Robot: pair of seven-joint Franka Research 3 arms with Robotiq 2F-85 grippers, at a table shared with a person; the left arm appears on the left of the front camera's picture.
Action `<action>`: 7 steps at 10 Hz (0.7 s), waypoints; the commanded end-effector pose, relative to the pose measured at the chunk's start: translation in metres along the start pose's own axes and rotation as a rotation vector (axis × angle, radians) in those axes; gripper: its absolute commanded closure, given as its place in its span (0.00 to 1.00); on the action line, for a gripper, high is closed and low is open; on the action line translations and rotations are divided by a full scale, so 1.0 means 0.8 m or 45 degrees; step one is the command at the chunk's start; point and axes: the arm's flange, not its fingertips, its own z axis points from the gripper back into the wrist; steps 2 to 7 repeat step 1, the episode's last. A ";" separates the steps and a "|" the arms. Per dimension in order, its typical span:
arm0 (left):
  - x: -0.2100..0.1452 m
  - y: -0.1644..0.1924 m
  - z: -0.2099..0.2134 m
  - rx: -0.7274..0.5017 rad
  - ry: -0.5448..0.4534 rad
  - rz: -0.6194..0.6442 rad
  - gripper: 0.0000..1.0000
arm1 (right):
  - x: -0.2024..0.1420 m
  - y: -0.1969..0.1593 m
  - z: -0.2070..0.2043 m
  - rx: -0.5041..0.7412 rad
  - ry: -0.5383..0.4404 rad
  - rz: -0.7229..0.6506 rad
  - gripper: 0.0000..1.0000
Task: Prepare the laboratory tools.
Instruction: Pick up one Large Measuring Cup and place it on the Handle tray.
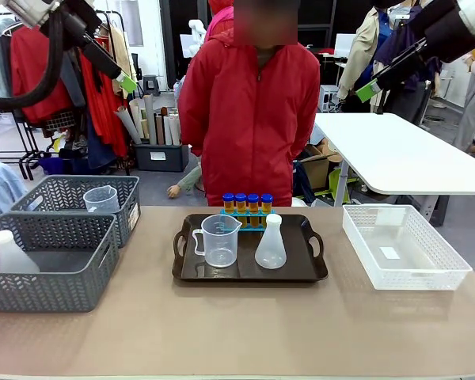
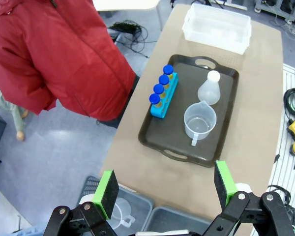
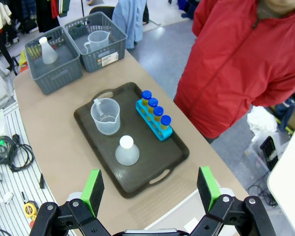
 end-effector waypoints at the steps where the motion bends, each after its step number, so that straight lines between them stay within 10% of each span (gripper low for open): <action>1: 0.001 0.000 0.003 0.004 -0.004 0.003 0.00 | 0.000 0.000 0.001 0.009 -0.012 -0.001 0.00; 7: 0.001 0.000 0.003 0.004 -0.004 0.003 0.00 | 0.000 0.000 0.001 0.009 -0.012 -0.001 0.00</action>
